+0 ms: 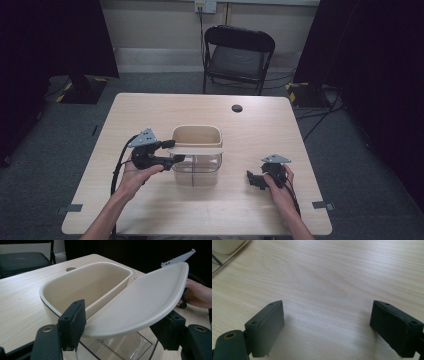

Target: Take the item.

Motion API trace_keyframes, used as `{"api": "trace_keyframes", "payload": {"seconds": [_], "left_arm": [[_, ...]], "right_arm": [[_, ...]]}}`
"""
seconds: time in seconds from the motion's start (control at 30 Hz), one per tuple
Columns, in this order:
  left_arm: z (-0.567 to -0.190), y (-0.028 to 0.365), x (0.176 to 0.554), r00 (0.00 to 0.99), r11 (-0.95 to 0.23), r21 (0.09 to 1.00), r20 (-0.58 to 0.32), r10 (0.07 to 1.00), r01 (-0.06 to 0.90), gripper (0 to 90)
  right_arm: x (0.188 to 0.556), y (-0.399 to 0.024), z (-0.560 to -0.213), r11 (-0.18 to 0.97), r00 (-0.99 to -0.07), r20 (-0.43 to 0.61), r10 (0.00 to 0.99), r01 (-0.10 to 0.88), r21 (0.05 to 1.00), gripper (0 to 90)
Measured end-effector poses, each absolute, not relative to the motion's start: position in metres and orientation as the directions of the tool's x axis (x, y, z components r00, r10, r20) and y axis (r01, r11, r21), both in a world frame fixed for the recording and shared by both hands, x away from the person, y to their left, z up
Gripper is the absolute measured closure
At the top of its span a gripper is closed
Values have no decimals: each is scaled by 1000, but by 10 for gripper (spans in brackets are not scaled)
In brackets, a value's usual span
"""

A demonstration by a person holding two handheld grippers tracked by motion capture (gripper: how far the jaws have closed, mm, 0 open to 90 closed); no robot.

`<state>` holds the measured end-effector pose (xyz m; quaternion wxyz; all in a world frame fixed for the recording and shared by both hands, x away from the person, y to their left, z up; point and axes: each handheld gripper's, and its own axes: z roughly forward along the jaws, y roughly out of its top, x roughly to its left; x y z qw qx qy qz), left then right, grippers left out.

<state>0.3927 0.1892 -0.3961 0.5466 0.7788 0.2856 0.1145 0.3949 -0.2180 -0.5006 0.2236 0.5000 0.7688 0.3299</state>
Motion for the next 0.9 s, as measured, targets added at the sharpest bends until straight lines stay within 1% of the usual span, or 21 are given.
{"api": "trace_keyframes", "payload": {"seconds": [0.33, 0.57, 0.9], "left_arm": [[-395, 187, 395, 821, -248, 916, -132, 556, 316, 345], [-396, 188, 397, 822, -227, 918, -156, 548, 326, 371], [-396, 189, 399, 823, -219, 922, -156, 546, 320, 394]], "right_arm": [[395, -218, -501, 282, -400, -14, 917, 621, 731, 115], [395, -218, -501, 282, -399, -14, 917, 621, 731, 115], [395, -218, -501, 282, -400, -14, 917, 621, 731, 115]]}}
